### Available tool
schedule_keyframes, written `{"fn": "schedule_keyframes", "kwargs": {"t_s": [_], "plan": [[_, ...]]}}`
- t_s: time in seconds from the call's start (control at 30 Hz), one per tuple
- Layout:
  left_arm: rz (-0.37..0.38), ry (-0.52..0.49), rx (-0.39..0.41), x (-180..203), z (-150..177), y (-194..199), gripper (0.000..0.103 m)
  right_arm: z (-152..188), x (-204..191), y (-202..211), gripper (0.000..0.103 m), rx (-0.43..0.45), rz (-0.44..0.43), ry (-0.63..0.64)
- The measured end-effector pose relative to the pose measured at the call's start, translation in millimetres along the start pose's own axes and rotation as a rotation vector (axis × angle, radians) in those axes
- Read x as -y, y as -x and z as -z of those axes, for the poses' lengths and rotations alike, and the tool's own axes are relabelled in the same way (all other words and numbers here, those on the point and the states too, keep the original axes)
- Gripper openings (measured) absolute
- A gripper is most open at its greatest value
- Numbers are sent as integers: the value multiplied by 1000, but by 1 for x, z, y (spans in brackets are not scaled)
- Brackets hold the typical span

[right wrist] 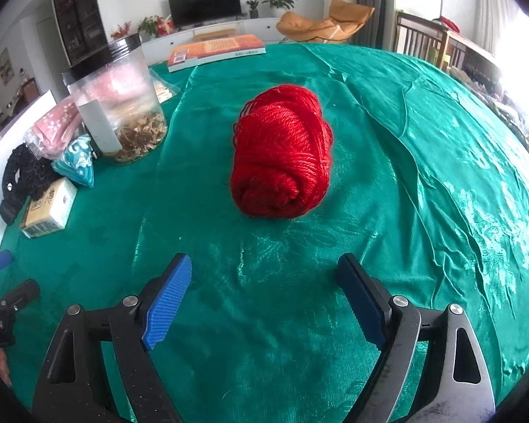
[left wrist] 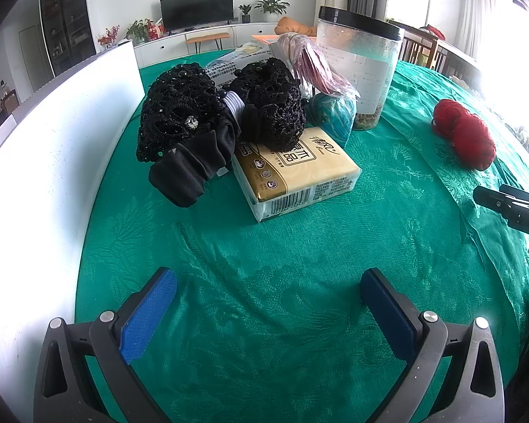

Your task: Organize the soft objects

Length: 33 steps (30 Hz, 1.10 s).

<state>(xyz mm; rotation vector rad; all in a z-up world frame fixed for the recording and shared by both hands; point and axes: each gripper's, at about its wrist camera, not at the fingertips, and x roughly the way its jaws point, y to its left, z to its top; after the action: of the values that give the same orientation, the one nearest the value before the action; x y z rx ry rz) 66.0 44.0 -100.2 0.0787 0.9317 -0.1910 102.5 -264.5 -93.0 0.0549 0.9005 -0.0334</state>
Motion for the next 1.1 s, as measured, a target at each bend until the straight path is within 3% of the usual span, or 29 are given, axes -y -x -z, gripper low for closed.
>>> {"fn": "schedule_keyframes", "kwargs": {"t_s": [0.93, 1.03, 1.1], "plan": [[5, -8, -19, -4, -1, 0, 103, 1, -2, -1, 88, -5, 18, 17], [47, 34, -88, -10, -15, 1, 103, 1, -2, -1, 88, -5, 17, 17], [117, 98, -51, -19, -29, 14, 103, 1, -2, -1, 88, -5, 17, 17]]}}
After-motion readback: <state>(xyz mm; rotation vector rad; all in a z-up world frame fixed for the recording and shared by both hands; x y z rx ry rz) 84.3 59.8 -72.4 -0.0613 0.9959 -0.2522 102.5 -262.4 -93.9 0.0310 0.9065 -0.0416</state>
